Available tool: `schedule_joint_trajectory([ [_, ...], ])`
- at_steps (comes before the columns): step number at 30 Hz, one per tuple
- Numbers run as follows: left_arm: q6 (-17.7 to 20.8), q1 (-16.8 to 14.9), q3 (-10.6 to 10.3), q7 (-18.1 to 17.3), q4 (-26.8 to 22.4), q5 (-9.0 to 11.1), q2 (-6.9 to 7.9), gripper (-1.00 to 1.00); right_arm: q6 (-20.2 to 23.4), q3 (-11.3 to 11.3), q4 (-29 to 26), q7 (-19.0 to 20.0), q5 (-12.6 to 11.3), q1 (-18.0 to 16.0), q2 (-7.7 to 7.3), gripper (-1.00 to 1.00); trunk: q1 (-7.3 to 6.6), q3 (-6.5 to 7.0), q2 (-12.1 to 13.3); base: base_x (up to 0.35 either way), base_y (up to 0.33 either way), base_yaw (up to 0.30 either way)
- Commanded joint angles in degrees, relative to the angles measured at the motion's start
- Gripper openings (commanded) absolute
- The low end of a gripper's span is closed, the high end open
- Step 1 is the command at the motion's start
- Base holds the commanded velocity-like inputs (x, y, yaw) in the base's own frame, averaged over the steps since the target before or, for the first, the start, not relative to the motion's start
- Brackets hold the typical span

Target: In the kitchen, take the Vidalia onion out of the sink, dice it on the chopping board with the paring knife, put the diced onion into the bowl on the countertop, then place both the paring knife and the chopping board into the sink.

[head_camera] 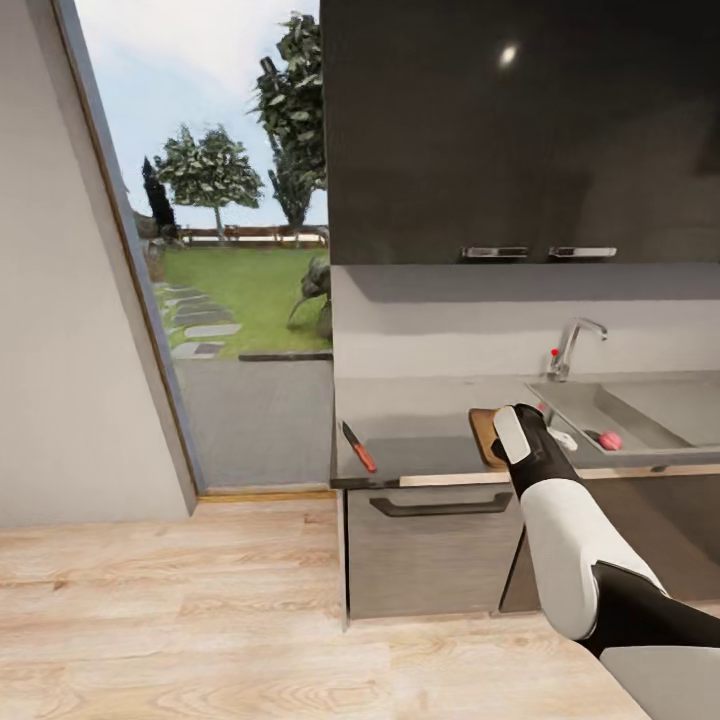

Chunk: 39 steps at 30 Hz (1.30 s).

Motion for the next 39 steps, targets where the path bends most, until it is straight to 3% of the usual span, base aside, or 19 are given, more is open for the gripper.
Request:
schedule_joint_trajectory([
  [1, -0.10, 0.00, 0.00, 0.00, -0.05, 0.03, 0.01, 1.00, 0.16, -0.15, -0.09, -0.38, -0.40, -0.05, 0.00, 1.00, 0.04, -0.10, -0.09, 0.161, 0.000, 0.000],
  [22, -0.10, 0.01, 0.00, 0.00, -0.08, -0.01, 0.01, 1.00, 0.21, -0.39, -0.15, -0.42, -0.34, -0.05, -0.28, 1.00, 0.04, -0.10, -0.09, 0.219, -0.009, 0.000],
  [32, -0.10, 0.00, -0.04, -0.08, -0.04, -0.01, 0.01, 1.00, 0.14, -0.46, -0.15, -0.42, -0.29, -0.05, -0.95, 1.00, 0.04, -0.10, -0.09, 0.050, -0.020, 0.000],
  [39, -0.10, 0.01, -0.13, -0.09, -0.05, -0.01, 0.01, 1.00, 0.12, -0.48, -0.08, -0.35, -0.24, -0.05, -4.58, 1.00, 0.04, -0.10, -0.09, 0.041, -0.072, 0.000],
])
